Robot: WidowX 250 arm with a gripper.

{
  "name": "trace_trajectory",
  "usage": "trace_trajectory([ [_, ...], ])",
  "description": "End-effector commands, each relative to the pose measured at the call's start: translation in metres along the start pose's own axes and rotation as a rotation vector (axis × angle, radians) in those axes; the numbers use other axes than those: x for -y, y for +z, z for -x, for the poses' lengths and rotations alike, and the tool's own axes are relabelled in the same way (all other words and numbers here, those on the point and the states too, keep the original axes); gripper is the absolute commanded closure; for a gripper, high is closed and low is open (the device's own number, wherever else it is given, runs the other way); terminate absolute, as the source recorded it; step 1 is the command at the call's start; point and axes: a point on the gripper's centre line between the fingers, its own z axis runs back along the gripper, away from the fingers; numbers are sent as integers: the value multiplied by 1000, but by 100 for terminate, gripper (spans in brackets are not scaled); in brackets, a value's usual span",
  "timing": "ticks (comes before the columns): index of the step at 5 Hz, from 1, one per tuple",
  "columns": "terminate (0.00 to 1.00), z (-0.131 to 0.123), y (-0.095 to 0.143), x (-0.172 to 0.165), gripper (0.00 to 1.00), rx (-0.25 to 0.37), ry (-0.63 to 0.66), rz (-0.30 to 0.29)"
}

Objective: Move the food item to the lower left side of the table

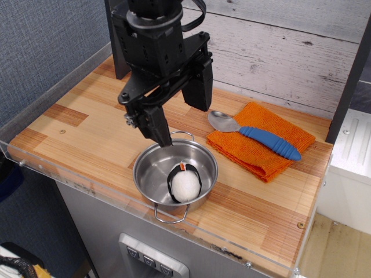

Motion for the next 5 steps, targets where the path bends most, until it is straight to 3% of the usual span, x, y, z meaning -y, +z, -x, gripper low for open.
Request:
trace_trajectory([
  [1,0,0,0,0,0,0,0,0],
  [5,0,-12,-58,2,0,19,-26,-88],
])
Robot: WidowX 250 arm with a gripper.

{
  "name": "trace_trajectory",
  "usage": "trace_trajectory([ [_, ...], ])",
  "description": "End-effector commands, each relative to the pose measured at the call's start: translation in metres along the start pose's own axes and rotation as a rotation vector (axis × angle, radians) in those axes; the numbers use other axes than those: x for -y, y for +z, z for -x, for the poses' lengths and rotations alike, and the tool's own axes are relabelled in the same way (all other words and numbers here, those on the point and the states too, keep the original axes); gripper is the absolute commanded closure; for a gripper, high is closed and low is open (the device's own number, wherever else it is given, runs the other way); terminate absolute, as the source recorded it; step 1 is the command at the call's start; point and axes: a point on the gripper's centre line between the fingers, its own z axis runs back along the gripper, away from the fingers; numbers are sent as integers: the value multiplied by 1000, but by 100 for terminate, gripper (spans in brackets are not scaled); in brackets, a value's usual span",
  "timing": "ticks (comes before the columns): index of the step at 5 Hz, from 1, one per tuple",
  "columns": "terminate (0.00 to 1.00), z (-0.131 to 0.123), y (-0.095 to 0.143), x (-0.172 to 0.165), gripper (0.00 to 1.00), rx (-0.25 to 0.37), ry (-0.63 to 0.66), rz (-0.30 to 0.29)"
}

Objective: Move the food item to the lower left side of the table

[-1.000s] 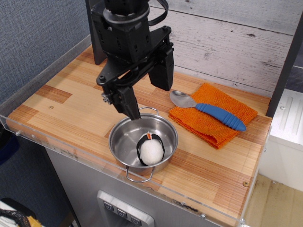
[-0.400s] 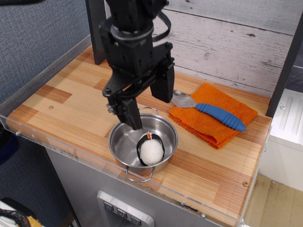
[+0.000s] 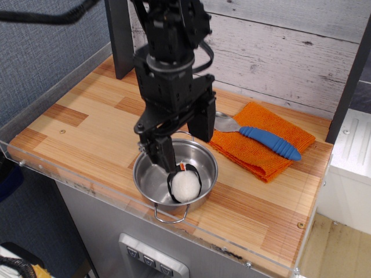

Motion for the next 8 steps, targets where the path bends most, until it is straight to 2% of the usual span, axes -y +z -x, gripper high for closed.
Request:
trace_trajectory([
  [1,0,-16,-20,-2,0,28,3,-22],
  [4,0,-21,-52,-5,0,13,3,-90],
  [5,0,-19,-55,-7,0,14,7,-90],
  [6,0,-17,-58,-11,100,24,17,-98],
  [8,0,-16,-54,-13,100,31,19,-89],
])
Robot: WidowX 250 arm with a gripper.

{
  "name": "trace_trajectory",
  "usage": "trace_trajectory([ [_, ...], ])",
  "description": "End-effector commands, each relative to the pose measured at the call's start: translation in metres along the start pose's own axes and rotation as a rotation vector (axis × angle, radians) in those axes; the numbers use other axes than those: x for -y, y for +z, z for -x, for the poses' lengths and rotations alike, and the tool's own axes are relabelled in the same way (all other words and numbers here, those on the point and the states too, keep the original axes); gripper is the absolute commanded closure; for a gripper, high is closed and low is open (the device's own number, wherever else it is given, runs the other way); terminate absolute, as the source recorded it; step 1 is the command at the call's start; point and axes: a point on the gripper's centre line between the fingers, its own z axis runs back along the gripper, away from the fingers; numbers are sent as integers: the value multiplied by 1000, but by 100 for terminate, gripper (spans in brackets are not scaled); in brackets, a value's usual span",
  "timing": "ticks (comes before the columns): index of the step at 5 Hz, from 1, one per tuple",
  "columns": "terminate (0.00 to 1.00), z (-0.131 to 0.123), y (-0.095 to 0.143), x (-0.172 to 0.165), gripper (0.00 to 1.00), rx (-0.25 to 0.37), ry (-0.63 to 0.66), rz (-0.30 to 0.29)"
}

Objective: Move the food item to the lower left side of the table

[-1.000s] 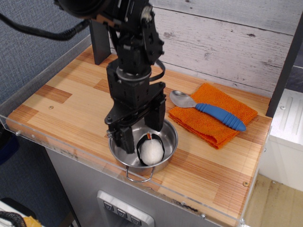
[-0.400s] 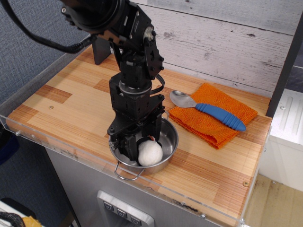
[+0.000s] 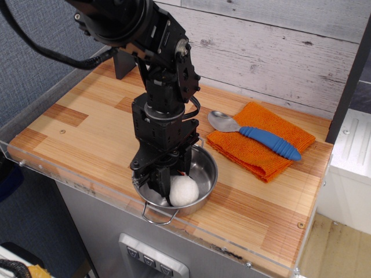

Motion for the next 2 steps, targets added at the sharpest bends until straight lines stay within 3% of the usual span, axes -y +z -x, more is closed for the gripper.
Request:
trace_trajectory([
  [1,0,4,21,2,100,-18,-12,66],
  [2,0,1,46,6,100,-14,-2,116],
])
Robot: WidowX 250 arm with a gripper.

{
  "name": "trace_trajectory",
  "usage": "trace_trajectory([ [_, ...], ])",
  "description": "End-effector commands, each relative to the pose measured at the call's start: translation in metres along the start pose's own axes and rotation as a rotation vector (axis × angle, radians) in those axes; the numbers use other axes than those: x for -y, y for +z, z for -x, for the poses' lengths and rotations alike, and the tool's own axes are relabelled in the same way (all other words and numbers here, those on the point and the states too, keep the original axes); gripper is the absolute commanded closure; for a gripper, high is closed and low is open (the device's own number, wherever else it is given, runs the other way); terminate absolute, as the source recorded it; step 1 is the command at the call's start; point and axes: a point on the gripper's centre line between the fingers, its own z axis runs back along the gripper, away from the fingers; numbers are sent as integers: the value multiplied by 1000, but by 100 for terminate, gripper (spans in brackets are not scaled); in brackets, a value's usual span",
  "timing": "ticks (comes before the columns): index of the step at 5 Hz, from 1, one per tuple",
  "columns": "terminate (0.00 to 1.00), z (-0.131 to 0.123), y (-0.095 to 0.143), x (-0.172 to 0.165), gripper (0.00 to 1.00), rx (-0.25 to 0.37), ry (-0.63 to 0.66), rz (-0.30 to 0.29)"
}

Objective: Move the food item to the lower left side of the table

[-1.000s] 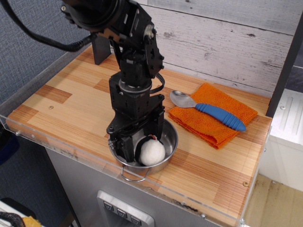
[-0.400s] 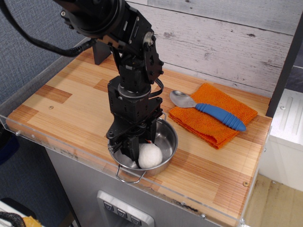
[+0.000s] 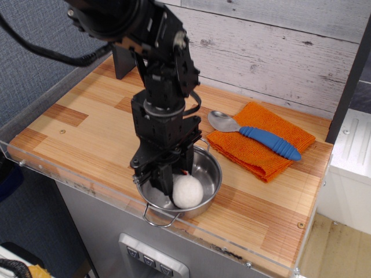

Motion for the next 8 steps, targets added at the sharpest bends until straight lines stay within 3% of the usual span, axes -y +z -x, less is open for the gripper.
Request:
trace_trajectory([
  [1,0,-17,55,5,100,23,22,120],
  [4,0,-96,104,-43,100,29,208,179],
  [8,0,-185,67,-69,100,100,428,93],
])
